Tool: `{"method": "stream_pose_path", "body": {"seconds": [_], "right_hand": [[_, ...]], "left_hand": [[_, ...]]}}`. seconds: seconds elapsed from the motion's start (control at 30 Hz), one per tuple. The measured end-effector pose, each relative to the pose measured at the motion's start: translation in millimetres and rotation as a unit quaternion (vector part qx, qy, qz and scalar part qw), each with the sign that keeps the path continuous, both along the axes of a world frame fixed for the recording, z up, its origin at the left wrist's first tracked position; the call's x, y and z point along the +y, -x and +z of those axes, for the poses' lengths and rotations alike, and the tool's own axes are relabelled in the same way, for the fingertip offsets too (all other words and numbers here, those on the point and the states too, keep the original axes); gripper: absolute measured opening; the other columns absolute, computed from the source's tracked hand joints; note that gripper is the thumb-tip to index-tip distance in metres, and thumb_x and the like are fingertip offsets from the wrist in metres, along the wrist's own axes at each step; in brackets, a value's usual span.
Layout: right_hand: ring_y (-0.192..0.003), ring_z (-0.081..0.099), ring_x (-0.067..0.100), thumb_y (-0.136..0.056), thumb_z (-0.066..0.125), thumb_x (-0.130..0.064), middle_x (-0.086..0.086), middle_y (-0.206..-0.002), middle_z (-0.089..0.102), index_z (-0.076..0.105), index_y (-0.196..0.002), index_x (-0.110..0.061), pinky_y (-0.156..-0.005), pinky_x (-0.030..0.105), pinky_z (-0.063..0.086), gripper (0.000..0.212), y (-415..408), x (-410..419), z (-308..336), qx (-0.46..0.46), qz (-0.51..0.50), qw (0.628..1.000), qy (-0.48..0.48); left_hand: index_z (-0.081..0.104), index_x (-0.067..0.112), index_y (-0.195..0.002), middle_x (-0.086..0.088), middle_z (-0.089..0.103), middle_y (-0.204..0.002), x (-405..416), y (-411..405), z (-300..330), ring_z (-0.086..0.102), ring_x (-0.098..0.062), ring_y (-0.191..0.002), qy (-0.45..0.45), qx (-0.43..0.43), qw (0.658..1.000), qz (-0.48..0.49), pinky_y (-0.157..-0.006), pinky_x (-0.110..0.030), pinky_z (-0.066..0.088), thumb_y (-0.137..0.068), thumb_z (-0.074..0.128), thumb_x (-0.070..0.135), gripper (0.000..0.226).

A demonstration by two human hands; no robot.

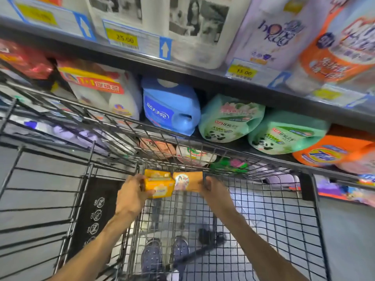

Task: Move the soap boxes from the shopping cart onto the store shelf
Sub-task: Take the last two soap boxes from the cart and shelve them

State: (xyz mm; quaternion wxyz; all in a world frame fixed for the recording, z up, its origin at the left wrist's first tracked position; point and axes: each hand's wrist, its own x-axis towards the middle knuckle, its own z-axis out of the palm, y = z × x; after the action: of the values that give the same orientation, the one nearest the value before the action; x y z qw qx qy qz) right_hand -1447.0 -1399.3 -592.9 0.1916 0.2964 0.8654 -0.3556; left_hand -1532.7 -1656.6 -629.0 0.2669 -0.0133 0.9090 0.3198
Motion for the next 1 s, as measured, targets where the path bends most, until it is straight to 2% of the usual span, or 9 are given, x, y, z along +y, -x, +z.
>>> {"method": "stream_pose_path", "body": {"seconds": [0.13,0.2,0.27,0.33,0.43,0.63,0.77,0.93,1.0], "right_hand": [[-0.112,0.054,0.027,-0.083,0.057,-0.065,0.005,-0.124,0.053,0.056,-0.121,-0.017,-0.091,0.038,0.048,0.061,15,-2,-26,-0.059,-0.039,0.997,0.001],[-0.112,0.054,0.028,-0.069,0.044,-0.091,0.007,-0.121,0.055,0.061,-0.114,-0.019,-0.094,0.044,0.051,0.087,18,-2,-53,-0.083,-0.040,0.996,-0.006],[-0.104,0.059,0.028,-0.061,0.031,-0.102,0.007,-0.110,0.063,0.066,-0.108,-0.021,-0.089,0.044,0.054,0.100,16,0,-95,-0.090,-0.037,0.995,-0.011],[-0.097,0.059,0.025,-0.061,0.032,-0.102,0.006,-0.099,0.066,0.070,-0.098,-0.023,-0.084,0.041,0.055,0.095,18,-8,-93,-0.078,-0.047,0.996,-0.019],[-0.093,0.059,0.024,-0.065,0.052,-0.089,0.004,-0.093,0.066,0.072,-0.083,-0.024,-0.081,0.040,0.054,0.070,19,-14,-85,-0.048,-0.089,0.995,-0.017],[-0.079,0.066,0.011,-0.071,0.076,-0.050,-0.006,-0.087,0.069,0.067,-0.085,-0.028,-0.065,0.030,0.053,0.027,11,-10,-43,-0.003,-0.137,0.989,0.062],[-0.071,0.066,0.011,-0.072,0.079,-0.037,-0.006,-0.079,0.070,0.065,-0.083,-0.025,-0.060,0.032,0.055,0.022,-9,-4,-13,0.020,-0.131,0.988,0.079],[-0.062,0.064,0.003,-0.077,0.078,-0.032,-0.010,-0.069,0.069,0.066,-0.081,-0.027,-0.055,0.014,0.045,0.014,-38,13,51,0.066,-0.133,0.985,0.083],[-0.055,0.058,0.004,-0.086,0.070,-0.014,-0.008,-0.063,0.062,0.061,-0.072,-0.027,-0.047,0.009,0.039,0.020,-49,22,88,0.093,-0.174,0.976,0.094]], "left_hand": [[0.064,0.025,-0.121,0.004,0.070,-0.109,-10,-15,13,0.069,-0.018,-0.096,-0.027,0.014,0.999,0.029,-0.087,-0.044,0.055,-0.072,0.090,0.031,0.055],[0.063,0.029,-0.118,0.004,0.071,-0.106,-18,-19,11,0.070,-0.015,-0.091,-0.034,0.012,0.999,0.036,-0.084,-0.042,0.057,-0.072,0.090,0.035,0.054],[0.059,0.036,-0.113,0.003,0.071,-0.103,-25,-20,8,0.070,-0.011,-0.085,-0.043,0.002,0.999,0.034,-0.081,-0.041,0.058,-0.071,0.090,0.039,0.052],[0.055,0.046,-0.109,0.003,0.071,-0.102,-29,-22,2,0.070,-0.014,-0.087,-0.048,0.001,0.998,0.033,-0.082,-0.044,0.058,-0.070,0.091,0.039,0.053],[0.053,0.061,-0.105,0.006,0.070,-0.103,-34,-23,-8,0.070,-0.013,-0.092,-0.068,-0.006,0.997,0.025,-0.082,-0.046,0.060,-0.067,0.092,0.041,0.058],[0.059,0.041,-0.110,0.014,0.073,-0.095,-40,-22,-7,0.070,-0.008,-0.088,-0.062,-0.010,0.998,0.012,-0.079,-0.042,0.060,-0.072,0.089,0.042,0.048],[0.060,0.037,-0.110,0.013,0.074,-0.094,-42,-19,14,0.072,-0.008,-0.084,-0.066,-0.002,0.998,0.009,-0.075,-0.042,0.061,-0.073,0.090,0.035,0.048],[0.064,0.030,-0.111,0.011,0.075,-0.091,-31,-13,66,0.072,-0.010,-0.084,-0.089,0.032,0.995,-0.026,-0.080,-0.041,0.059,-0.074,0.089,0.032,0.045],[0.066,0.030,-0.106,0.008,0.075,-0.088,-20,-12,98,0.072,-0.014,-0.083,-0.119,0.036,0.991,-0.038,-0.082,-0.043,0.058,-0.074,0.089,0.025,0.040]]}}
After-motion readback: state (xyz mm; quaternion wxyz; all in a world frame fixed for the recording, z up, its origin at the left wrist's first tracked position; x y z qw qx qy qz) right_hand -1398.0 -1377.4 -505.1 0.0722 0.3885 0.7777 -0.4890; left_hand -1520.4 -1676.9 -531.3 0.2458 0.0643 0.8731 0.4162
